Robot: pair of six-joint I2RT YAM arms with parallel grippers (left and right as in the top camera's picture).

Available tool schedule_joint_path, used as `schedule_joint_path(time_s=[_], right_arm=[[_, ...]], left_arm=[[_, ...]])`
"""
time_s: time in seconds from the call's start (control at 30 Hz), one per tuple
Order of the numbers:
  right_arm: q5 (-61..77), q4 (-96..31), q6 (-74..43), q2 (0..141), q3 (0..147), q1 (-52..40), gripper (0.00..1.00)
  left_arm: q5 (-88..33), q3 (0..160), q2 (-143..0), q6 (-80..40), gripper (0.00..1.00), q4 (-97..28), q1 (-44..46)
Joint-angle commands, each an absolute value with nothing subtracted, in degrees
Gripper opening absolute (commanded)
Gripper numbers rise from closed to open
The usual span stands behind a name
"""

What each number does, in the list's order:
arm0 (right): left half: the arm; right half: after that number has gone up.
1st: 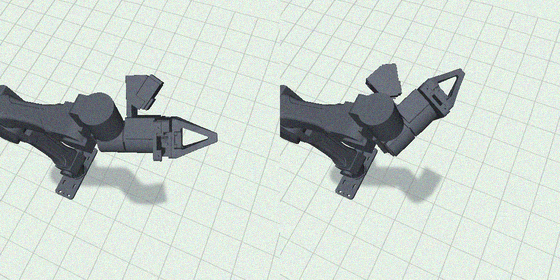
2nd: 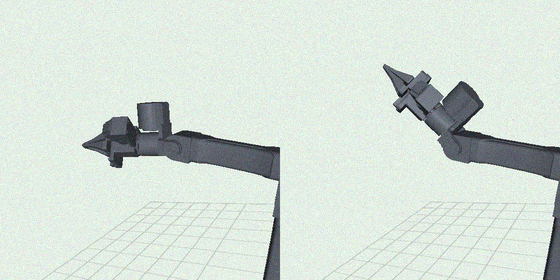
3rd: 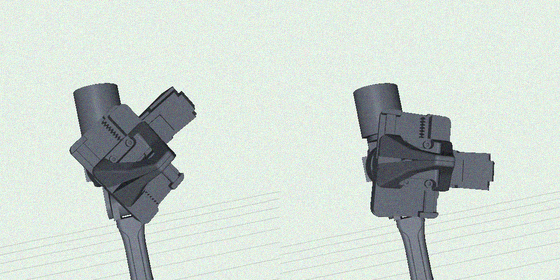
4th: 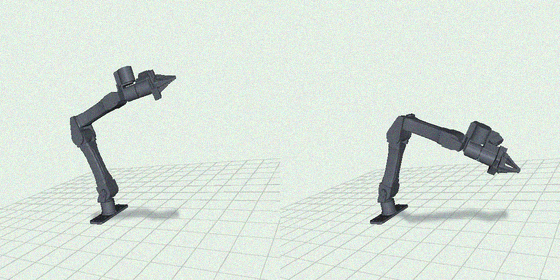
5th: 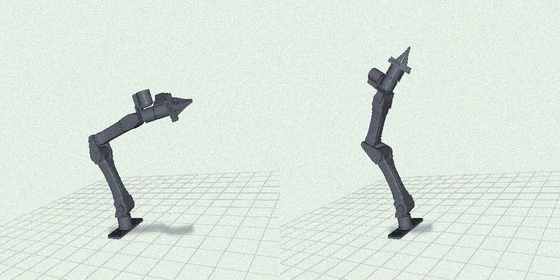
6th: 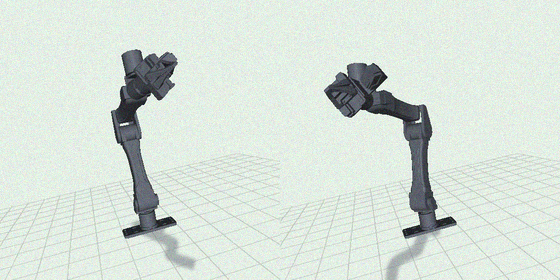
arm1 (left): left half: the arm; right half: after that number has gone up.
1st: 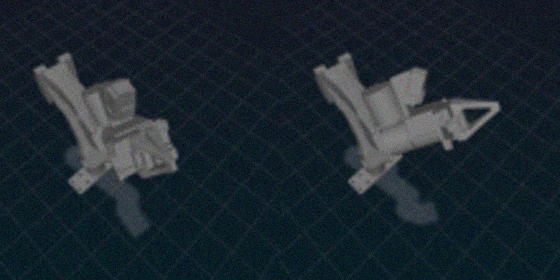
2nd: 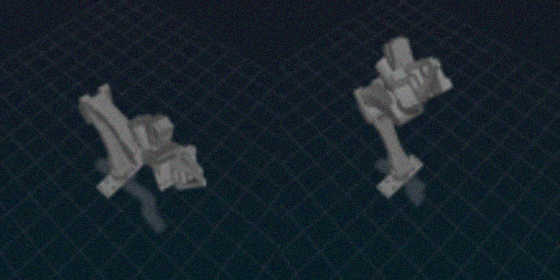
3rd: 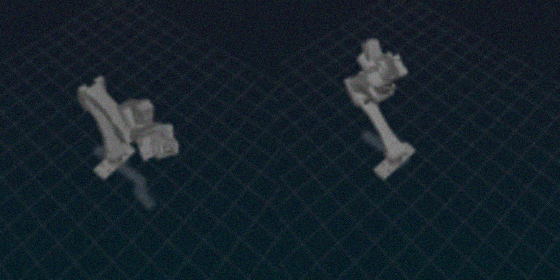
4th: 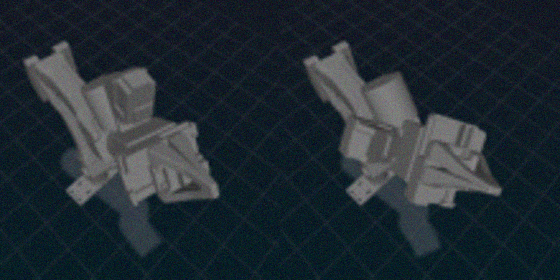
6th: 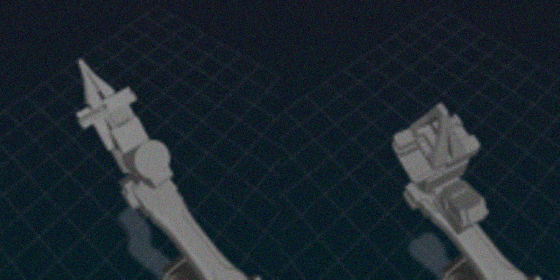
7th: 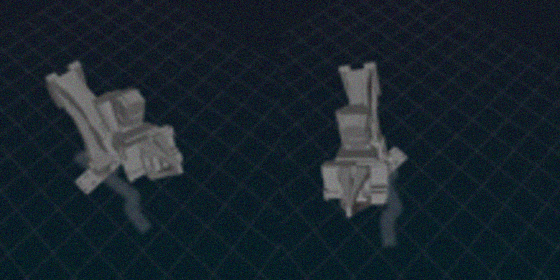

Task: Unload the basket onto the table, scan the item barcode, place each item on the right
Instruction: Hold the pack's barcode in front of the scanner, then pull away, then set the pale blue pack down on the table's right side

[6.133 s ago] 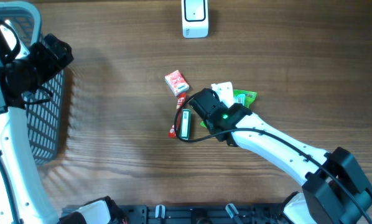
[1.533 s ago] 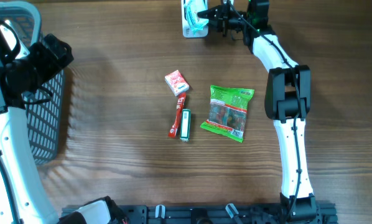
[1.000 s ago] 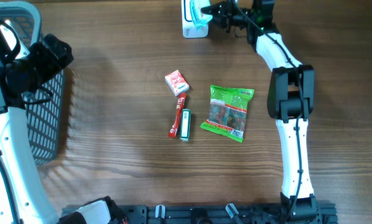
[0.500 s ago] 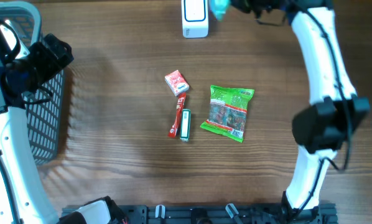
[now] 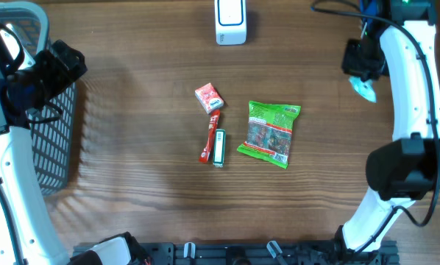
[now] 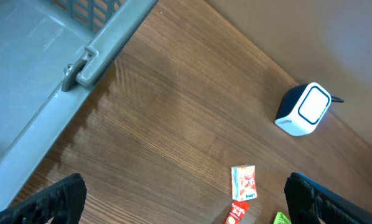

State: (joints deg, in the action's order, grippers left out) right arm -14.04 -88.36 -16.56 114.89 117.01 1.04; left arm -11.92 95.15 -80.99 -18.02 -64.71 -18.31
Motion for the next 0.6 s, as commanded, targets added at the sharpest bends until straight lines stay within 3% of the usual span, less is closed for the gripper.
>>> schedule_joint_path(time_s=[0.0, 0.3, 0.33, 0.4, 0.43, 0.5, 0.57], right_arm=[[-20.36, -84.77, -16.71, 115.20, 108.92, 3.44, 0.04], [-20.75, -73.93, -14.15, 115.20, 93.93, 6.68, 0.05], [-20.78, -73.36, -13.34, 115.20, 92.95, 6.68, 0.09], [-21.02, -72.62, -13.21, 115.20, 91.46, 6.72, 0.27], [-20.99, -72.20, -13.21, 115.20, 90.78, 6.72, 0.63], [-20.97, -71.33, -12.97, 115.20, 89.82, 6.74, 0.97], [-19.99, -70.24, -12.97, 115.20, 89.62, 6.72, 1.00]], left_arm=[[-12.60, 95.64, -80.95, -16.91, 1.00, -64.60, -18.11], [-12.60, 95.64, -80.95, -16.91, 1.00, -64.60, -18.11], [-12.60, 95.64, -80.95, -16.91, 1.00, -64.60, -18.11], [-12.60, 95.64, -80.95, -16.91, 1.00, -64.60, -18.11], [-12.60, 95.64, -80.95, -16.91, 1.00, -64.60, -18.11], [-12.60, 95.64, -80.95, -16.91, 1.00, -64.60, -18.11], [-12.60, 95.64, -80.95, -16.91, 1.00, -64.60, -18.11]])
